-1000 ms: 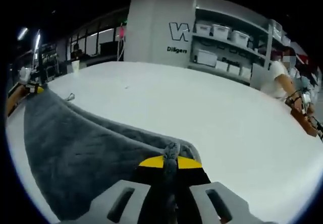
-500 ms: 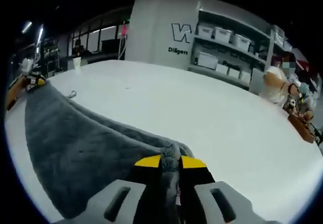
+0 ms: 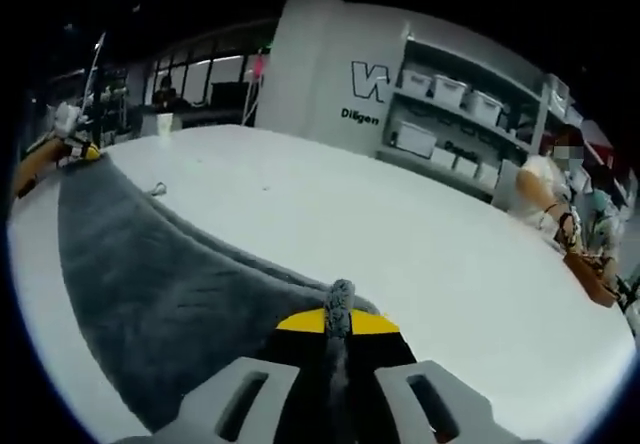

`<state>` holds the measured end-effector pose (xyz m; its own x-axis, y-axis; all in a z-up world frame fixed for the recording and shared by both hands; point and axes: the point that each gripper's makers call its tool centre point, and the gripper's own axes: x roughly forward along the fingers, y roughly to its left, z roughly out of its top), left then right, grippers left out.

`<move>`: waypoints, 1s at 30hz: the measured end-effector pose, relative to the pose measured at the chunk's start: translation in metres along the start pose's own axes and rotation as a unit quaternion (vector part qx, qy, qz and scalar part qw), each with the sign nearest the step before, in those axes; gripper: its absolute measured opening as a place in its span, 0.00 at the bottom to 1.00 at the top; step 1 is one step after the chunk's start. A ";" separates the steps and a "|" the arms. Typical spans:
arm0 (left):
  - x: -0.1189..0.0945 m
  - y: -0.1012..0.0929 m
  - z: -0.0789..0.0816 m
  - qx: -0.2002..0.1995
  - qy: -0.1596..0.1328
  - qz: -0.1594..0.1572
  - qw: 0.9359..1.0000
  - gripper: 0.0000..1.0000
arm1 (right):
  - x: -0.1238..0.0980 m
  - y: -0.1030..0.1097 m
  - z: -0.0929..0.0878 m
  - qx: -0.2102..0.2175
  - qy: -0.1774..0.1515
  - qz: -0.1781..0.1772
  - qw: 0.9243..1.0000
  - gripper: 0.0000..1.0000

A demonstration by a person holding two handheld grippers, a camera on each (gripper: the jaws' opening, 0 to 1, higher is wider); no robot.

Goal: Open the folded towel by lifting each exposed corner and separating the folded layers until the towel lies flat within the target outline without major curled edges

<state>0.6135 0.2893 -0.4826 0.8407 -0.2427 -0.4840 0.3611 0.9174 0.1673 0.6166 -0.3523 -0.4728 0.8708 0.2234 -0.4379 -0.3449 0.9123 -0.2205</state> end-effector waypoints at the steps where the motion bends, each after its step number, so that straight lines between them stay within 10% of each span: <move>1: -0.002 0.000 0.002 -0.002 -0.004 -0.001 1.000 0.01 | -0.002 0.000 0.001 0.000 -0.002 -0.001 1.000 0.00; 19: -0.067 -0.042 0.039 0.014 -0.092 -0.046 0.995 0.01 | -0.026 0.010 -0.008 -0.008 -0.007 0.003 1.000 0.00; 30: -0.125 -0.060 0.032 0.022 -0.116 -0.044 0.992 0.01 | -0.070 0.017 0.000 -0.006 -0.046 -0.005 0.999 0.00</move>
<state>0.4991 0.2547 -0.4049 0.8737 -0.3915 -0.2888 0.4498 0.8762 0.1729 0.5496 -0.3523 -0.4463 0.9030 0.2449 -0.3531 -0.3388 0.9111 -0.2346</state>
